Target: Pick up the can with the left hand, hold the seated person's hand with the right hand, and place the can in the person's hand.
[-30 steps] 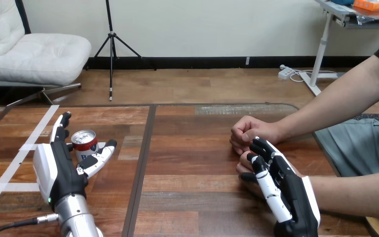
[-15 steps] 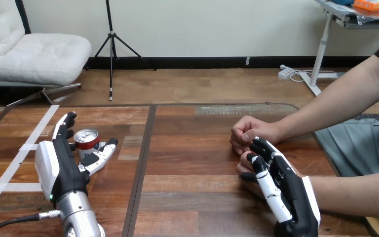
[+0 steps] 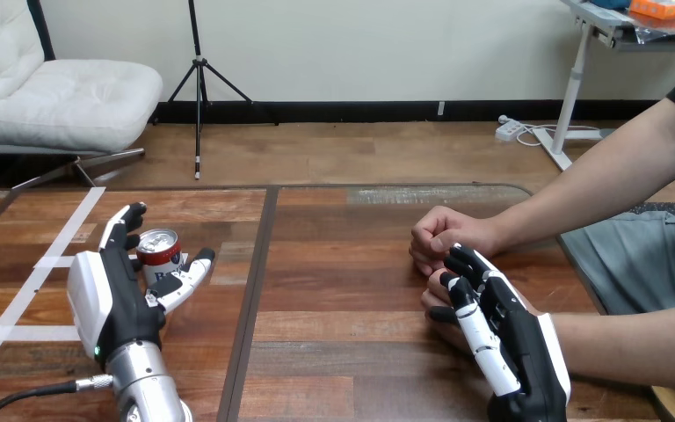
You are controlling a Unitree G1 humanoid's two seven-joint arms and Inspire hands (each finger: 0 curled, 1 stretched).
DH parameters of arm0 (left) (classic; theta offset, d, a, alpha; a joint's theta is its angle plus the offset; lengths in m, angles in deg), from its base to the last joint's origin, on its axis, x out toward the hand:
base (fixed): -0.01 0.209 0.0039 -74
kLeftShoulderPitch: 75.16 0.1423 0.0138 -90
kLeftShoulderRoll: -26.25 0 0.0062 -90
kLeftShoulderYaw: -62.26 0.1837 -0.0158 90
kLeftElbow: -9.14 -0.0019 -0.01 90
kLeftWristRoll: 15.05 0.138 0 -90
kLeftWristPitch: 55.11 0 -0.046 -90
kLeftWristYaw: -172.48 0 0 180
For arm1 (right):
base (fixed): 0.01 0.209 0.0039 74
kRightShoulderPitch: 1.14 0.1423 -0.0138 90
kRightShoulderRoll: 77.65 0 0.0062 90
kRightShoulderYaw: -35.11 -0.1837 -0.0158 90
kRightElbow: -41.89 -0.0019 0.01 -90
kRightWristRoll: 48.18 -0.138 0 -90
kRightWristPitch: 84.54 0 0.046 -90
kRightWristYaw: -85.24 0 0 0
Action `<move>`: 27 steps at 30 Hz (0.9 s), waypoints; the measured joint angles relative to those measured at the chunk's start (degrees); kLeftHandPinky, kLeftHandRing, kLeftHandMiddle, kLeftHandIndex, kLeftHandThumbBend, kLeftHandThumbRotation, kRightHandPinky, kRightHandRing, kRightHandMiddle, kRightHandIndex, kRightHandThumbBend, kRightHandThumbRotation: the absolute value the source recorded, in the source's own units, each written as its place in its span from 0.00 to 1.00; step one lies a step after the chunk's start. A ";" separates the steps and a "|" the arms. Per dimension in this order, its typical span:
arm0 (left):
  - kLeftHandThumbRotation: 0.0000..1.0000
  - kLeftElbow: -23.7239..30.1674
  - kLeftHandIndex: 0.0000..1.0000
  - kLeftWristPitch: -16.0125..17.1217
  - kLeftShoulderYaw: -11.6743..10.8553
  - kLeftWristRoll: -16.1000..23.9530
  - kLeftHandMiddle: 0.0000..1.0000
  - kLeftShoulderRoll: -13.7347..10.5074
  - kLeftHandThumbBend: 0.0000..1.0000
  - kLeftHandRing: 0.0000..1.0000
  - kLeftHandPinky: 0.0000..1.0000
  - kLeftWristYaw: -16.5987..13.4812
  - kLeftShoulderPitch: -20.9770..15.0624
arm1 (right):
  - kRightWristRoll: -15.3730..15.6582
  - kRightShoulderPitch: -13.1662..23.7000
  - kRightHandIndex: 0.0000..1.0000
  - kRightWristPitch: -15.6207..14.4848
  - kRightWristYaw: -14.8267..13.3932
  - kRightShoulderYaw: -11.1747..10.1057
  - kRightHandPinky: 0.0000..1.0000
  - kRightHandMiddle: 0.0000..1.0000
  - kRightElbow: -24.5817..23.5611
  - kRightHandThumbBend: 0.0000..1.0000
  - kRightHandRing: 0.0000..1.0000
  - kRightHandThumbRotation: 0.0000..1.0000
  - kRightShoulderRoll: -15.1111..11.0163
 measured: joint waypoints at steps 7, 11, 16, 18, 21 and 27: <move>0.00 -0.65 0.77 -0.23 0.43 0.19 0.80 -0.42 0.73 0.77 0.67 -0.69 -0.39 | -0.10 0.00 0.85 -0.06 0.19 0.00 0.79 0.87 -0.03 0.53 0.86 0.66 0.00; 0.00 -0.90 0.78 -1.02 0.81 0.37 0.80 -1.02 0.73 0.77 0.67 -0.74 -0.77 | -0.12 -0.01 0.85 -0.06 0.29 0.00 0.78 0.87 -0.04 0.53 0.86 0.65 -0.01; 0.00 -1.05 0.78 -2.52 1.59 1.00 0.81 -1.87 0.73 0.77 0.65 -0.86 -1.22 | -0.17 -0.03 0.85 -0.07 0.33 -0.01 0.78 0.88 -0.09 0.52 0.86 0.65 -0.01; 0.00 -1.06 0.79 -3.35 2.00 1.41 0.82 -2.20 0.73 0.77 0.65 -0.96 -1.40 | -0.30 -0.04 0.85 -0.10 0.38 -0.01 0.78 0.88 -0.12 0.52 0.86 0.65 -0.01; 0.00 -1.06 0.79 -4.61 2.45 2.13 0.82 -2.63 0.74 0.78 0.64 -1.08 -1.73 | -0.47 -0.04 0.86 -0.13 0.50 -0.02 0.77 0.88 -0.15 0.52 0.86 0.64 -0.01; 0.00 -1.06 0.80 -6.40 3.07 2.78 0.83 -3.20 0.75 0.78 0.64 -1.43 -2.20 | -0.58 -0.07 0.85 -0.15 0.70 -0.03 0.77 0.87 -0.18 0.53 0.86 0.64 -0.02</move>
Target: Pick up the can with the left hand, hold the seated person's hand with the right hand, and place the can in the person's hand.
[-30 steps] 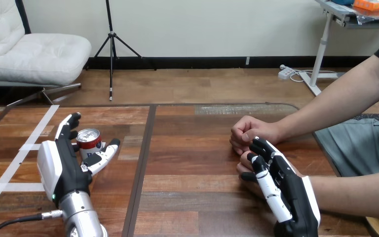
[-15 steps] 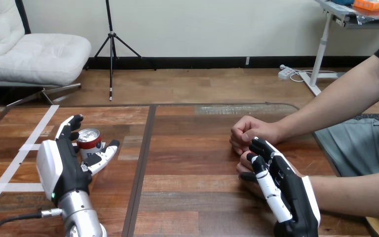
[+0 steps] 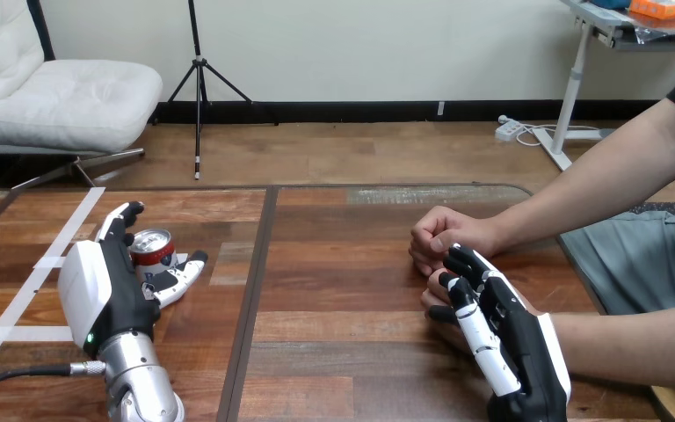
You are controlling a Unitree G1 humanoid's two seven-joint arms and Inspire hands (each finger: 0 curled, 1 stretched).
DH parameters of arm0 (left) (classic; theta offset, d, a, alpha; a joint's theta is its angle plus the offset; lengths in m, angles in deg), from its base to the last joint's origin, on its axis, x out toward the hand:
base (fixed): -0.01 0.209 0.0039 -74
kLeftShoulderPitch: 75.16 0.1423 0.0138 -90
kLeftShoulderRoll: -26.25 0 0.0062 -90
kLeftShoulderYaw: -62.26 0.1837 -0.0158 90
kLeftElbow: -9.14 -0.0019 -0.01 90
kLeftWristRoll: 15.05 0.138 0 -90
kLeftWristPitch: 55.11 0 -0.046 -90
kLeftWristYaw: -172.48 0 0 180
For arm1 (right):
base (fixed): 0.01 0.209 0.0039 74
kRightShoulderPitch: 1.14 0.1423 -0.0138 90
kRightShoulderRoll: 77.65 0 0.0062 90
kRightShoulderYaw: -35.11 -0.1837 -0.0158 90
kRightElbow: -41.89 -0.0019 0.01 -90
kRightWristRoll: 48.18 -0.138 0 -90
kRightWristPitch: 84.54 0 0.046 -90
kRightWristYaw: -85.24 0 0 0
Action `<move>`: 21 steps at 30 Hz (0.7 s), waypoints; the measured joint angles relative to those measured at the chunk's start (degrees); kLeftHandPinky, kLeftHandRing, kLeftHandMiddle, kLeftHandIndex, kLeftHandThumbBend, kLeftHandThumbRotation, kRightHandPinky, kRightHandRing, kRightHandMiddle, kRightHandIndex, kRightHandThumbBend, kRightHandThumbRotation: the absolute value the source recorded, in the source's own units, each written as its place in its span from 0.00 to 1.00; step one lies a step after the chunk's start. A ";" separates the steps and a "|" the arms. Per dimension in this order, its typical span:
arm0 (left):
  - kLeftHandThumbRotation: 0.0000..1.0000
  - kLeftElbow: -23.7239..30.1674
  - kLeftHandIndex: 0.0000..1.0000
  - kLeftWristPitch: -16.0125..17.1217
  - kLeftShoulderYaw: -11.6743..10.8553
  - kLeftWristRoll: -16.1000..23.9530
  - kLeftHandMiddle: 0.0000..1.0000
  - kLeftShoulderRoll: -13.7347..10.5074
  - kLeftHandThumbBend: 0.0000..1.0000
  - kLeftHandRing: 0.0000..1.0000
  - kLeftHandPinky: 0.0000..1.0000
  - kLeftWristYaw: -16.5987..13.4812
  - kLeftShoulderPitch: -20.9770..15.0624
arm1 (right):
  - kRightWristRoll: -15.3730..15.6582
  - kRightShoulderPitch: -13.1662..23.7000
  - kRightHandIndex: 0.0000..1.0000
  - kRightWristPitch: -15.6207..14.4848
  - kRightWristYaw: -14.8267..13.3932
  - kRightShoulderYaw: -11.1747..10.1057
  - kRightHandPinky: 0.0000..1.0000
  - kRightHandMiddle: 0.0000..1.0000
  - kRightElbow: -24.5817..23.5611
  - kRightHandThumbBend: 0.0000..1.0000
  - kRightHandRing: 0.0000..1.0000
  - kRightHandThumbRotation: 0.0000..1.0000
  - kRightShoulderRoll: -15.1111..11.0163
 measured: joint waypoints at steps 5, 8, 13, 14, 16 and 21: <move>0.00 0.00 0.82 -1.11 0.61 0.65 0.85 -0.15 0.77 0.80 0.65 -0.92 -0.03 | -0.09 -0.01 0.86 0.00 0.16 -0.03 0.77 0.88 0.00 0.53 0.86 0.64 -0.02; 0.00 -0.02 0.82 -1.61 1.06 1.07 0.86 -0.15 0.77 0.81 0.67 -1.65 -0.03 | -0.10 -0.01 0.85 0.00 0.18 -0.08 0.77 0.87 0.00 0.54 0.86 0.64 -0.04; 0.00 -0.17 0.84 -2.17 1.50 1.55 0.87 -0.14 0.78 0.82 0.68 -2.61 -0.03 | -0.08 -0.02 0.85 -0.07 0.17 -0.11 0.77 0.87 -0.06 0.55 0.85 0.65 -0.04; 0.00 -0.23 0.84 -2.21 1.56 1.63 0.87 -0.12 0.78 0.82 0.68 -2.93 -0.03 | -0.07 -0.02 0.85 -0.13 0.17 -0.11 0.77 0.87 -0.09 0.55 0.85 0.65 -0.04; 0.00 -0.29 0.84 -2.24 1.64 1.68 0.87 -0.09 0.78 0.82 0.68 -3.45 -0.02 | -0.07 -0.03 0.85 -0.17 0.17 -0.12 0.77 0.87 -0.12 0.55 0.85 0.65 -0.04; 0.00 -0.45 0.85 -2.24 1.81 1.76 0.88 -0.05 0.79 0.82 0.67 -5.36 -0.02 | 0.02 -0.02 0.85 -0.20 0.16 -0.14 0.76 0.87 -0.15 0.55 0.85 0.66 -0.06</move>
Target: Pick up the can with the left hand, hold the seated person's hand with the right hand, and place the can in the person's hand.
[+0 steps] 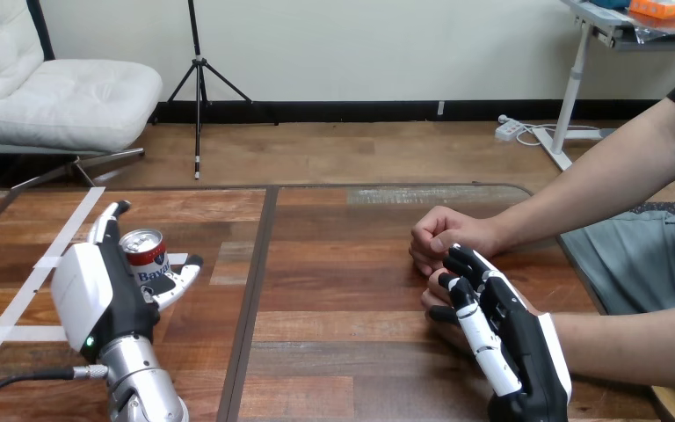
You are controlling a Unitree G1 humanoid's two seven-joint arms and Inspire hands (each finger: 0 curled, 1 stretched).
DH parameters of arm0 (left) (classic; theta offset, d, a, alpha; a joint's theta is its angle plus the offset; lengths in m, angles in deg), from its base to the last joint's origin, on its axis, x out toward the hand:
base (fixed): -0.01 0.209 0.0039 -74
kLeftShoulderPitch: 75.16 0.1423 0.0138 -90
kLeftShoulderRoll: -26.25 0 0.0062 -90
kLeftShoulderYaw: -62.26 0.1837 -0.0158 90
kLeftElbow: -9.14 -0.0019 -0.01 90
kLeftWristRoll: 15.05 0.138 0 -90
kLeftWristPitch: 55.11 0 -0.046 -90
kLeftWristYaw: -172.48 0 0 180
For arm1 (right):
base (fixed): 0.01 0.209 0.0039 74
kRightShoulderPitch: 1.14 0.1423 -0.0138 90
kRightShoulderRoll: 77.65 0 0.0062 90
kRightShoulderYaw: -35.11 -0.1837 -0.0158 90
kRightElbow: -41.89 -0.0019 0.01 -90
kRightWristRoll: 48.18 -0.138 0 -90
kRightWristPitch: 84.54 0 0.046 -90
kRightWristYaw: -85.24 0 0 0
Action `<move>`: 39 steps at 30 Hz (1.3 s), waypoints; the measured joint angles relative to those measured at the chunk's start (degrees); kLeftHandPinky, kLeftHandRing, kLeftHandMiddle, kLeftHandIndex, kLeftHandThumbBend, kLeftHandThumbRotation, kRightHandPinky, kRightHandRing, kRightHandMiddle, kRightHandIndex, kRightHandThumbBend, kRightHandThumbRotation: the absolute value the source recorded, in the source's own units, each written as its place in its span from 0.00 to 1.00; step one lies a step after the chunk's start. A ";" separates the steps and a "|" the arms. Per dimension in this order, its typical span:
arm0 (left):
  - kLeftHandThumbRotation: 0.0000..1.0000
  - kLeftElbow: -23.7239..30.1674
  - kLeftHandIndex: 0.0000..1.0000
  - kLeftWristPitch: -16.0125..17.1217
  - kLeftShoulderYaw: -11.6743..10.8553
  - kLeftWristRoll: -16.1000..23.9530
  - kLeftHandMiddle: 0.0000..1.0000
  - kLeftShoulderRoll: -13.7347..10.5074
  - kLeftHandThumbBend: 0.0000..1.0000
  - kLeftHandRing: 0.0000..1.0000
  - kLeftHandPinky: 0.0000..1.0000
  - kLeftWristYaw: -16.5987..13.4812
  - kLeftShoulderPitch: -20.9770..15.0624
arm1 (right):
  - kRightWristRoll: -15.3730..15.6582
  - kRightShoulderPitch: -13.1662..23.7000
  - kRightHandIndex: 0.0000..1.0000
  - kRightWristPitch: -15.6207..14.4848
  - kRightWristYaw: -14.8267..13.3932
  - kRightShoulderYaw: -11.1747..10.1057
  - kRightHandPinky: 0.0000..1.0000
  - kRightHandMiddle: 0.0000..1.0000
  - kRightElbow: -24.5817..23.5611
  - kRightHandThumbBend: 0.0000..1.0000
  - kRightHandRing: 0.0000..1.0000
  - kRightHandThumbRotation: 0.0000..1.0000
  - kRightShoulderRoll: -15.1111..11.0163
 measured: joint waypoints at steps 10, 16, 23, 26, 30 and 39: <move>0.00 -0.06 0.87 0.00 -0.06 -0.08 0.89 -0.03 0.77 0.84 0.71 -1.69 0.02 | 0.09 0.00 0.84 0.00 -0.02 -0.02 0.76 0.86 0.00 0.56 0.85 0.66 0.00; 0.01 -0.20 0.87 0.00 -0.03 -0.16 0.89 -0.03 0.77 0.84 0.71 -1.74 0.02 | 0.09 0.00 0.84 -0.02 -0.02 0.00 0.76 0.86 -0.01 0.56 0.85 0.66 0.01; 0.01 -0.34 0.87 0.08 -0.04 -0.37 0.89 -0.03 0.76 0.84 0.71 -1.71 0.03 | 0.12 -0.01 0.85 -0.17 -0.05 -0.02 0.77 0.87 -0.14 0.56 0.85 0.66 0.00; 0.00 -0.43 0.86 0.37 -0.06 -0.47 0.88 -0.03 0.76 0.83 0.70 -1.71 0.05 | 0.17 -0.02 0.85 -0.19 -0.08 -0.02 0.78 0.87 -0.17 0.56 0.85 0.66 0.01; 0.00 -0.52 0.85 1.23 -0.10 -0.76 0.88 -0.03 0.76 0.82 0.69 -1.65 0.13 | 0.18 -0.05 0.85 -0.42 -0.09 -0.01 0.79 0.87 -0.35 0.56 0.86 0.67 0.01; 0.00 -0.57 0.84 2.52 -0.07 -1.29 0.87 -0.03 0.77 0.82 0.68 -1.62 0.18 | 0.19 -0.07 0.85 -0.72 -0.09 -0.01 0.78 0.87 -0.60 0.56 0.85 0.67 0.01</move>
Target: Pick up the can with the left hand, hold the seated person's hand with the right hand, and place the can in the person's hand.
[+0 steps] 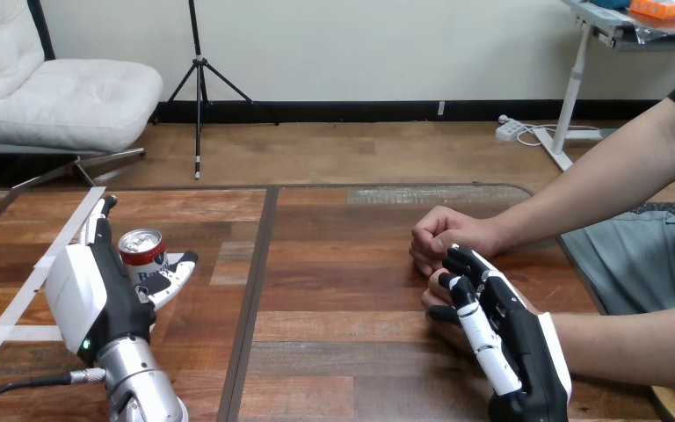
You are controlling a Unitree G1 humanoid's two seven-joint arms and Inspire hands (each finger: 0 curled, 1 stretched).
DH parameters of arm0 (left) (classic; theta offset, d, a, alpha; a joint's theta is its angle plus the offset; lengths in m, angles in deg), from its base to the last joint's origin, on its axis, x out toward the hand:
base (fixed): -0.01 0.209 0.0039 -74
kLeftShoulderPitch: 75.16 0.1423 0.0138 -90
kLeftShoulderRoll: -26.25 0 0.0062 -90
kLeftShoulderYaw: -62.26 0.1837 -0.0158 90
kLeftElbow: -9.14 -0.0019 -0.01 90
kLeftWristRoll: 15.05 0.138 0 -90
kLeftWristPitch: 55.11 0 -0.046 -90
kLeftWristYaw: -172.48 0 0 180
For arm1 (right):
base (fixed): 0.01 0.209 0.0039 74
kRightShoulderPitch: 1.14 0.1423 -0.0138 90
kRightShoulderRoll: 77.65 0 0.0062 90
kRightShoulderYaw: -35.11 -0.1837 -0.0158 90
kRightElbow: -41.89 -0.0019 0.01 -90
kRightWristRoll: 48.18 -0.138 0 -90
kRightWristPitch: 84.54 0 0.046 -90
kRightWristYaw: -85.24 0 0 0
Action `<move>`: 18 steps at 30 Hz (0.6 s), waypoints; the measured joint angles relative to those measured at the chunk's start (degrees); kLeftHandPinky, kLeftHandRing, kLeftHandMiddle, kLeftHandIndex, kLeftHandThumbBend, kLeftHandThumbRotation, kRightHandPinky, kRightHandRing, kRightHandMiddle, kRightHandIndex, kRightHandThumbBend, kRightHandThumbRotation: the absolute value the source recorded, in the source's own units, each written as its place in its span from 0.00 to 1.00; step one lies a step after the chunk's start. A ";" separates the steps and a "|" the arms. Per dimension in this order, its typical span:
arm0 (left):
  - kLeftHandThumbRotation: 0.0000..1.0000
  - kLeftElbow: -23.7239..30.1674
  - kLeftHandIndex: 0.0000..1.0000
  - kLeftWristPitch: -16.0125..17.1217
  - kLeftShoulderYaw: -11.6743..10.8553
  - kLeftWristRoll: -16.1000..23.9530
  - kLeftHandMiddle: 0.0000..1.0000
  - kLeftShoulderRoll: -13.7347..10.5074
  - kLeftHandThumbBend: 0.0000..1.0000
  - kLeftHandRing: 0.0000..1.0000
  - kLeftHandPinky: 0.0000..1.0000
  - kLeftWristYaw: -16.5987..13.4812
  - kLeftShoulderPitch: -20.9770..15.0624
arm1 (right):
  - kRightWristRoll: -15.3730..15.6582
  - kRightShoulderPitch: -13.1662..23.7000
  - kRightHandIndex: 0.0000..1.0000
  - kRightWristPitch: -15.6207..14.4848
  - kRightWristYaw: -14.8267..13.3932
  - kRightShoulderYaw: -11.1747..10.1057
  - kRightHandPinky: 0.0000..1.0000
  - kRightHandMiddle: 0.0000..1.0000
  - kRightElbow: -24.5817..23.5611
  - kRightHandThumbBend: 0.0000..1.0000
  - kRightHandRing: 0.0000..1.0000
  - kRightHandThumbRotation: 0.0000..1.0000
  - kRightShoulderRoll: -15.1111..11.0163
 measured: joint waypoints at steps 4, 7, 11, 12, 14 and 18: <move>0.00 -0.13 0.84 0.23 0.00 -0.07 0.87 0.00 0.77 0.82 0.69 -0.01 0.00 | 0.01 0.00 0.85 0.00 0.00 0.01 0.77 0.87 -0.02 0.56 0.85 0.67 0.00; 0.00 -0.30 0.84 0.25 -0.01 -0.18 0.87 0.00 0.77 0.82 0.69 -0.01 0.00 | 0.01 0.00 0.85 0.00 0.00 0.01 0.76 0.87 -0.02 0.56 0.85 0.67 0.00; 0.00 -0.79 0.84 0.25 -0.05 -0.87 0.87 0.01 0.77 0.82 0.69 0.04 -0.01 | 0.01 -0.01 0.85 0.00 0.00 0.01 0.76 0.87 -0.02 0.56 0.85 0.67 0.00; 0.00 -0.95 0.84 0.25 -0.10 -1.08 0.86 0.01 0.77 0.82 0.69 0.10 -0.01 | 0.01 -0.01 0.85 0.00 0.00 0.01 0.77 0.87 -0.02 0.56 0.85 0.67 -0.01; 0.00 -1.29 0.84 0.18 -0.22 -1.38 0.86 0.01 0.77 0.81 0.69 0.37 -0.01 | 0.02 -0.03 0.85 0.00 0.00 0.00 0.78 0.87 -0.02 0.56 0.86 0.67 -0.02; 0.00 -2.10 0.83 -0.37 -0.32 -1.75 0.86 -0.01 0.77 0.81 0.68 0.97 -0.10 | 0.03 -0.04 0.85 0.00 0.01 -0.02 0.79 0.87 -0.02 0.55 0.86 0.67 -0.07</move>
